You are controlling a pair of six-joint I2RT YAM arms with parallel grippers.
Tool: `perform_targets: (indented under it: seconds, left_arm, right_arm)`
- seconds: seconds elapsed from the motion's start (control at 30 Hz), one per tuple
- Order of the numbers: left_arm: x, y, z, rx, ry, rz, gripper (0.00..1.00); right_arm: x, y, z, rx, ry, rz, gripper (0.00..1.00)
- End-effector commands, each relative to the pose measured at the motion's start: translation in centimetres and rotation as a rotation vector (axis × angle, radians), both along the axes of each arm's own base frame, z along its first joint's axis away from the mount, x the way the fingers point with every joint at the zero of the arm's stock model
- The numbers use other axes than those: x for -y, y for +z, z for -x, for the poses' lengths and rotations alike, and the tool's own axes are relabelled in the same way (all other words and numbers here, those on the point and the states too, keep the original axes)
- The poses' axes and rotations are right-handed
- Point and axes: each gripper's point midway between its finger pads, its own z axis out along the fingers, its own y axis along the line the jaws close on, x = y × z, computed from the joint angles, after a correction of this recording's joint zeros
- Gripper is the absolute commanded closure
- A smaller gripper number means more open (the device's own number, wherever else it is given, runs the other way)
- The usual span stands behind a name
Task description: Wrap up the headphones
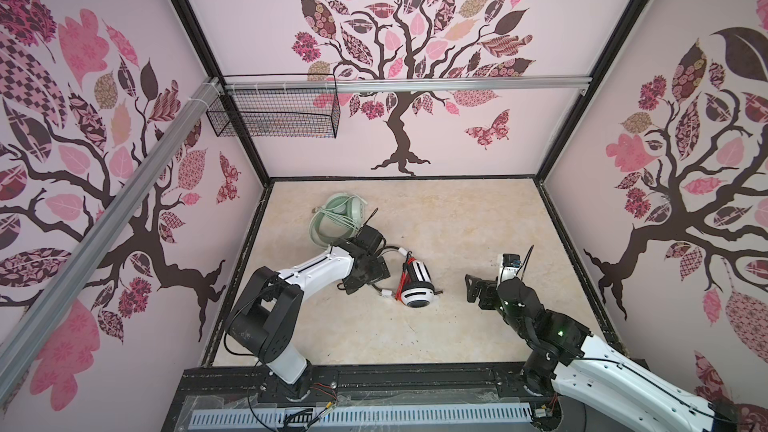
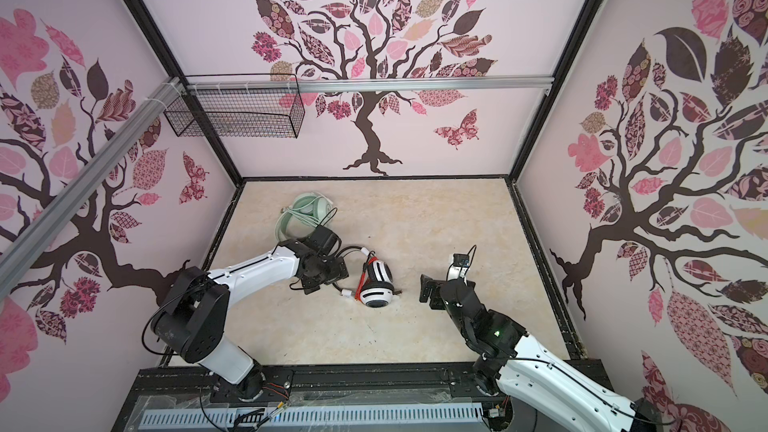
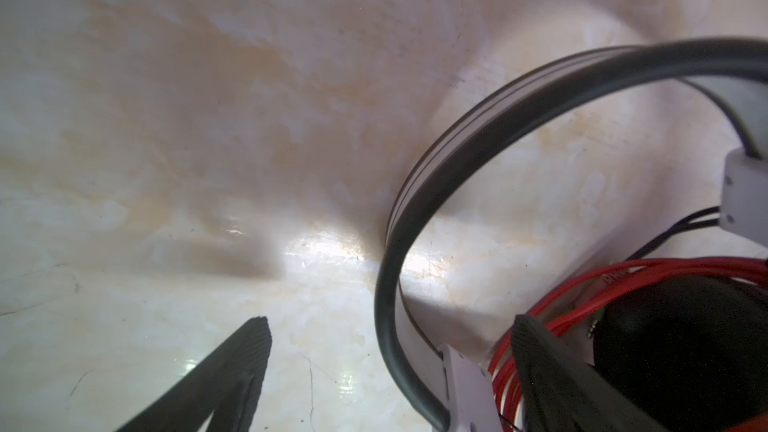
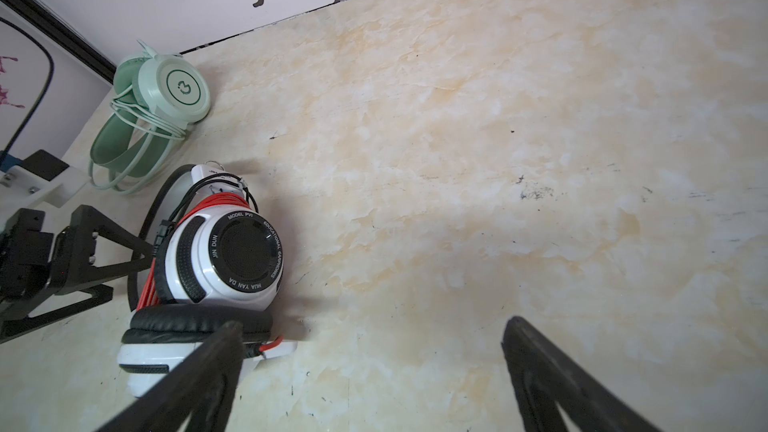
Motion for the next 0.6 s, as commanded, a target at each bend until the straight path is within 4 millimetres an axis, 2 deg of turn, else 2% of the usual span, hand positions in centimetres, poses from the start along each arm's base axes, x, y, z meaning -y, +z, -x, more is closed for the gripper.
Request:
perform_targets:
  seconds: [0.0,0.1,0.2,0.3,0.4,0.47,0.57]
  left_arm:
    - [-1.9,1.5,0.5,0.036,0.016,-0.047,0.03]
    - [-2.9,4.9,0.2,0.133,0.026,-0.053,0.03]
    - [-4.6,9.0,0.0,0.261,0.061,-0.077,0.03]
    - [-7.3,13.3,0.5,0.419,0.117,-0.115,0.03]
    - [-11.2,17.6,1.7,0.576,0.229,-0.183,0.03]
    - [-12.9,19.7,2.0,0.703,0.261,-0.209,0.03]
    - [-14.1,21.6,2.5,0.895,0.255,-0.197,0.03]
  right_arm:
    - [0.7,2.8,-1.0,0.059,-0.045,0.044,0.0]
    - [1.3,3.8,-2.1,0.081,-0.085,0.106,0.01]
    - [2.1,4.0,-3.7,0.082,-0.116,0.075,0.0]
    - [4.6,3.3,-5.2,0.078,-0.189,0.007,0.01]
    - [8.9,2.6,-6.1,0.127,-0.348,0.043,0.0]
    - [10.1,3.0,-6.2,0.206,-0.369,0.134,0.0]
    - [11.0,3.8,-5.8,0.345,-0.379,0.209,0.01]
